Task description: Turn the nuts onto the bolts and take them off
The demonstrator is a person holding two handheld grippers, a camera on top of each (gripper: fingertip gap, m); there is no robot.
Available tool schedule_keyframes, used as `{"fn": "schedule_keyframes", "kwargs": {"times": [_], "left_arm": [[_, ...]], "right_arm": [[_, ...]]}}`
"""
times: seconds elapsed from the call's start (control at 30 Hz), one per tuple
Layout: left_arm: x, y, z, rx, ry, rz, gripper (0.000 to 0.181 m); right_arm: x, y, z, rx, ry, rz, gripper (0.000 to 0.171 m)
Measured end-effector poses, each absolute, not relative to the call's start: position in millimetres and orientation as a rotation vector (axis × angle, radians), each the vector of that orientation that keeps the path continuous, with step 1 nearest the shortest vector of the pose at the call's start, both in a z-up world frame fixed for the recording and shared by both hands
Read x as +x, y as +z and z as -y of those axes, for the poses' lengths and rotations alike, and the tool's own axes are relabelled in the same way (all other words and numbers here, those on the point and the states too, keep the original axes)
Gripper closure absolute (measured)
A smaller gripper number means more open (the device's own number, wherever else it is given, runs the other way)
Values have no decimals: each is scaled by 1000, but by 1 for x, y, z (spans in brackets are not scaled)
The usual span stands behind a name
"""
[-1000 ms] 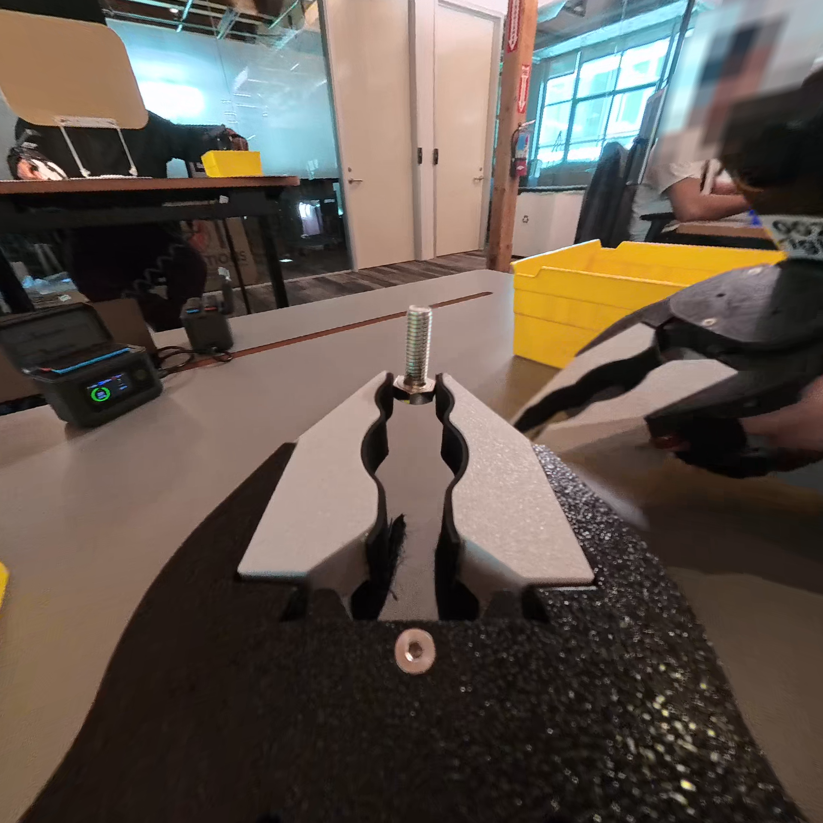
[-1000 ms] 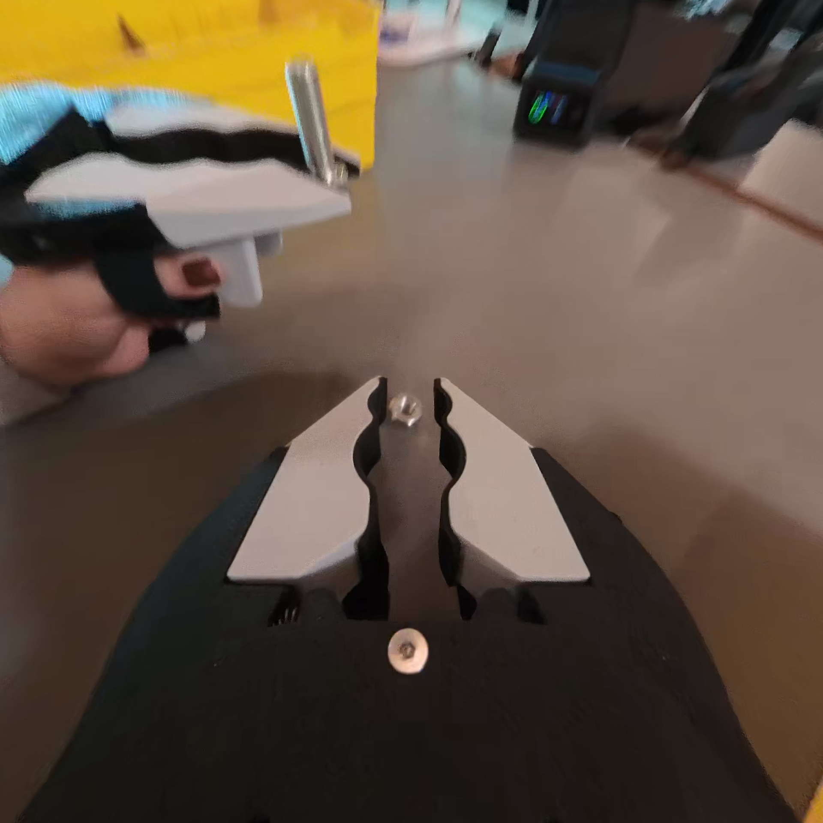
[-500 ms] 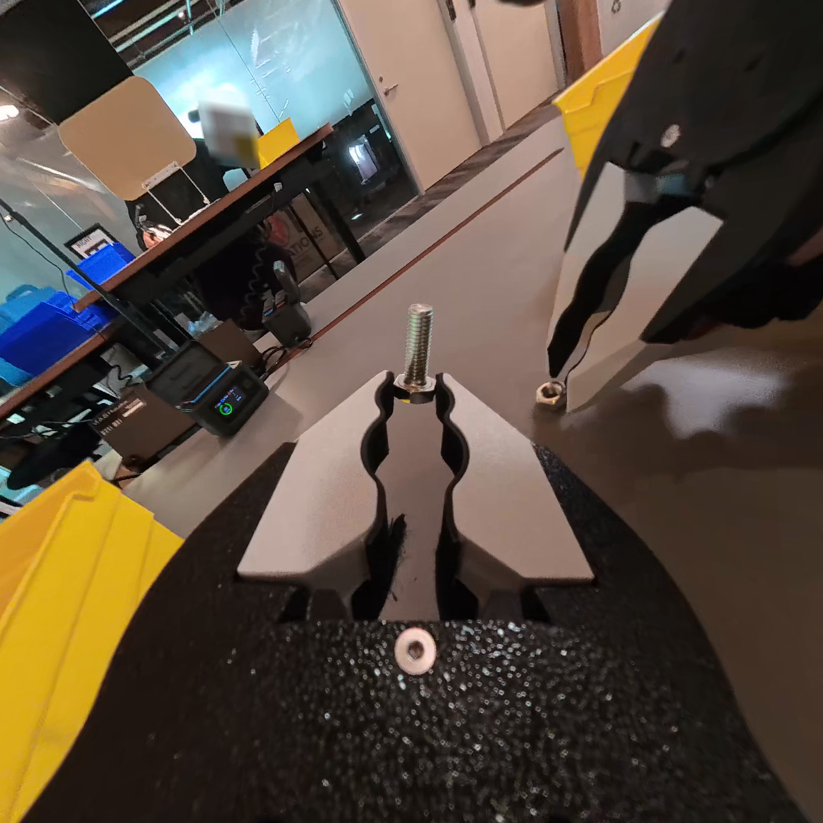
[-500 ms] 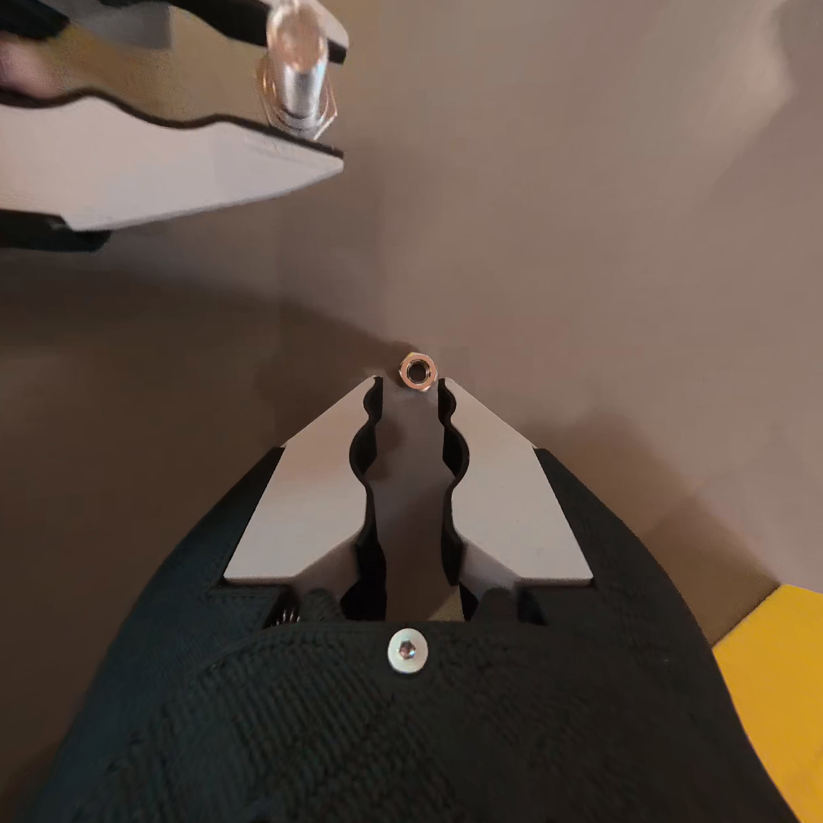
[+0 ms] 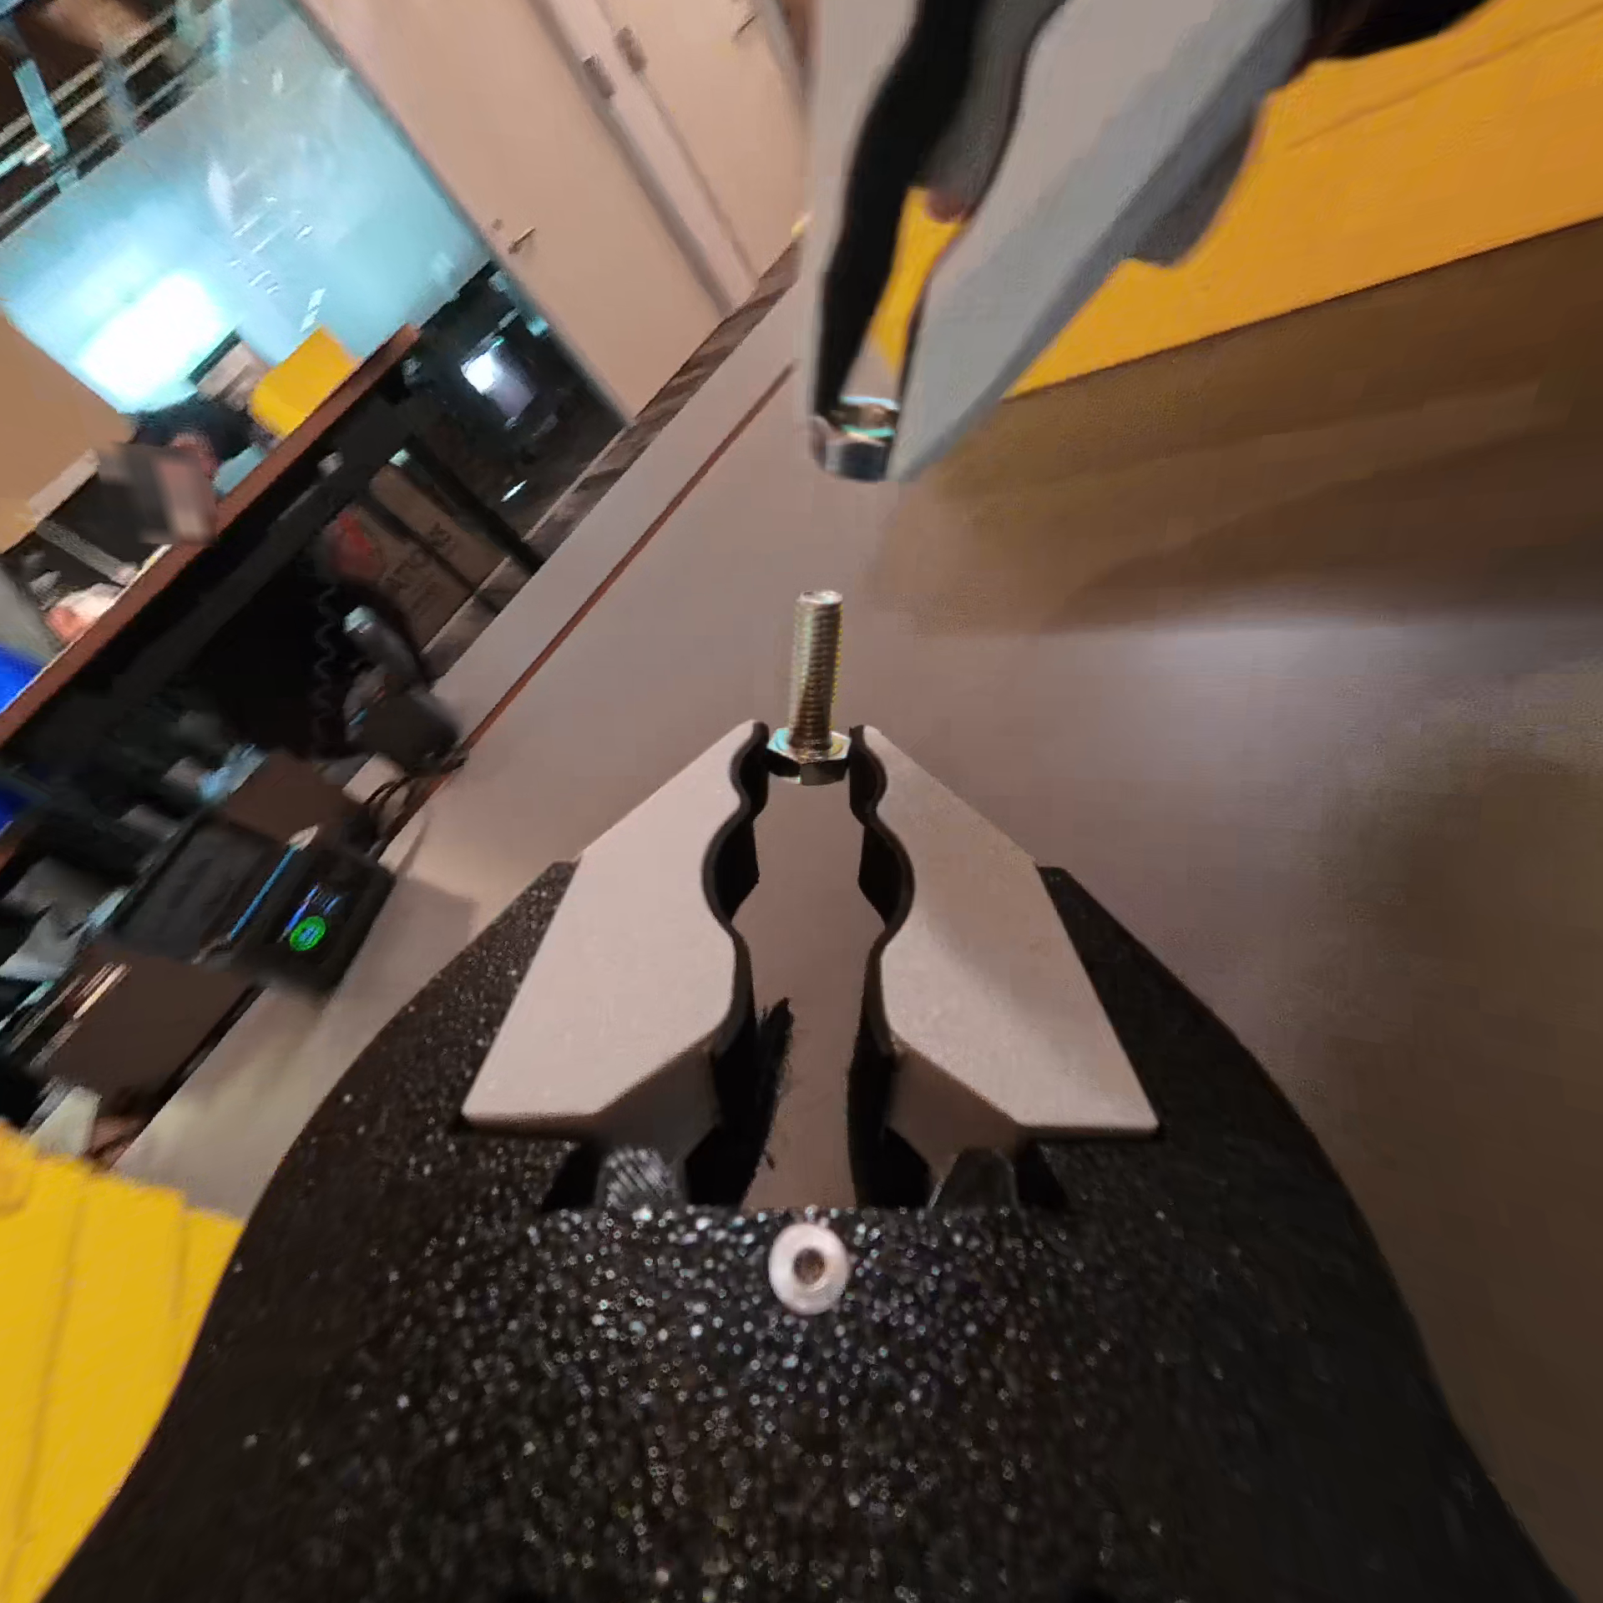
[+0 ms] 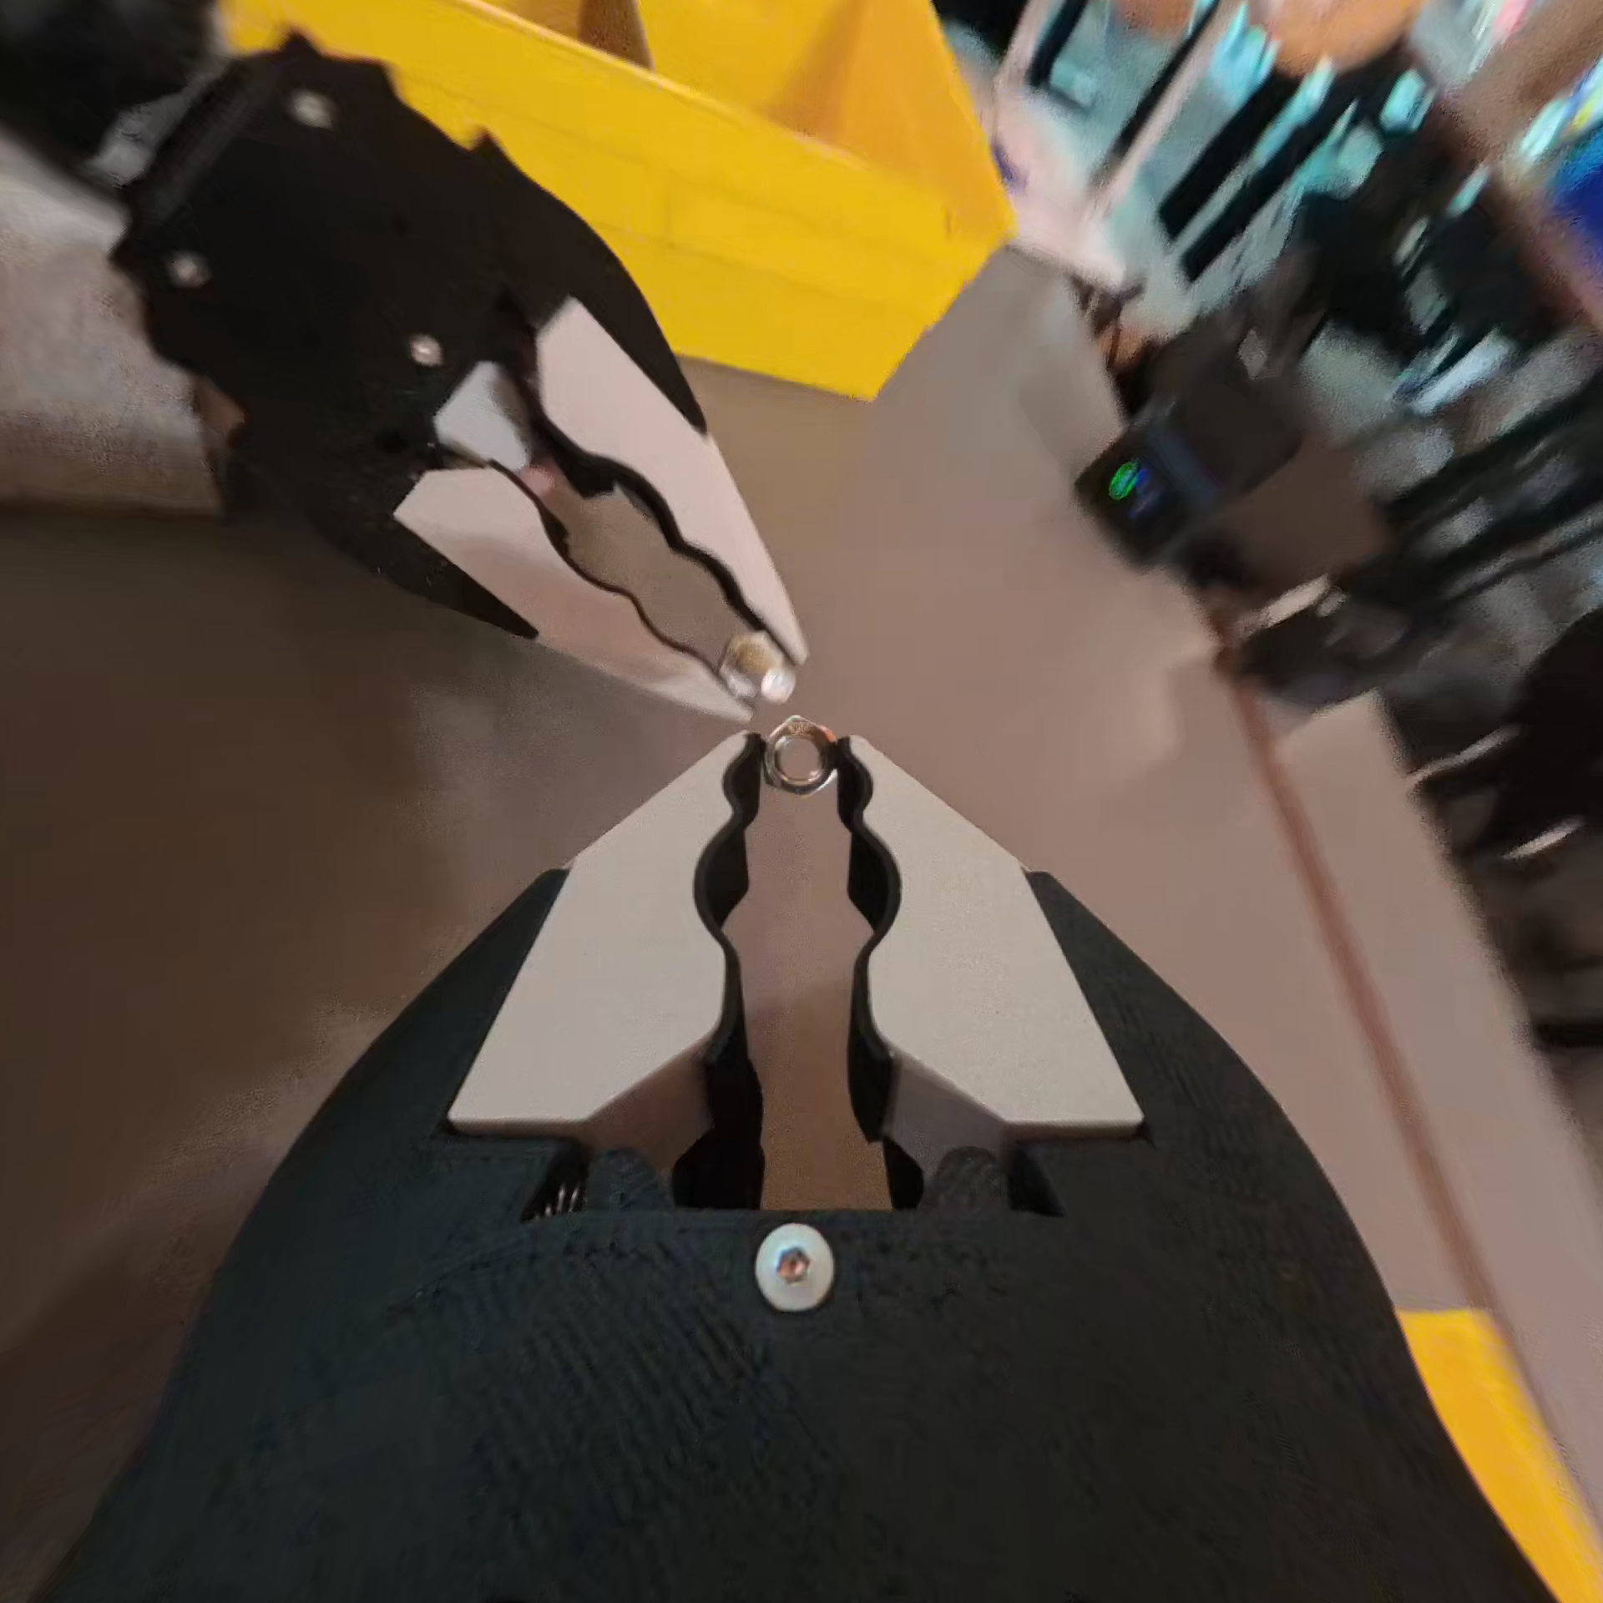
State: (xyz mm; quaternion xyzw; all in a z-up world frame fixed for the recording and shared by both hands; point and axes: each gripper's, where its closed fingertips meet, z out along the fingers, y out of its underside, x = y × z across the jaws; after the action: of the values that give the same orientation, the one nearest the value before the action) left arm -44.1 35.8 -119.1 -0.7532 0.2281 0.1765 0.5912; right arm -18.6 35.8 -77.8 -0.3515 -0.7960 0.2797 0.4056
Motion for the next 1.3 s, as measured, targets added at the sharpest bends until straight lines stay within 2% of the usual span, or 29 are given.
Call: {"fn": "schedule_keyframes", "kwargs": {"times": [0.03,0.17,0.53,0.8,1.07,1.3], "left_arm": [[-36,-119,-36,-1740,376,-564,165],[-6,-121,-32,-1695,239,-696,165],[23,-124,-20,-1663,44,-800,165],[38,-117,-11,-1620,-140,-803,165],[43,-104,-9,-1559,-242,-743,165],[47,-87,-4,-1477,-382,-685,165]], "right_arm": [[-13,-73,-30,-769,674,2024,155],[6,-82,-15,-497,576,2135,155],[25,-95,-2,-338,622,2283,155],[40,-89,-2,-438,912,2279,155],[39,-72,4,-755,1228,2102,155],[42,-55,7,-760,1303,2033,155]]}}
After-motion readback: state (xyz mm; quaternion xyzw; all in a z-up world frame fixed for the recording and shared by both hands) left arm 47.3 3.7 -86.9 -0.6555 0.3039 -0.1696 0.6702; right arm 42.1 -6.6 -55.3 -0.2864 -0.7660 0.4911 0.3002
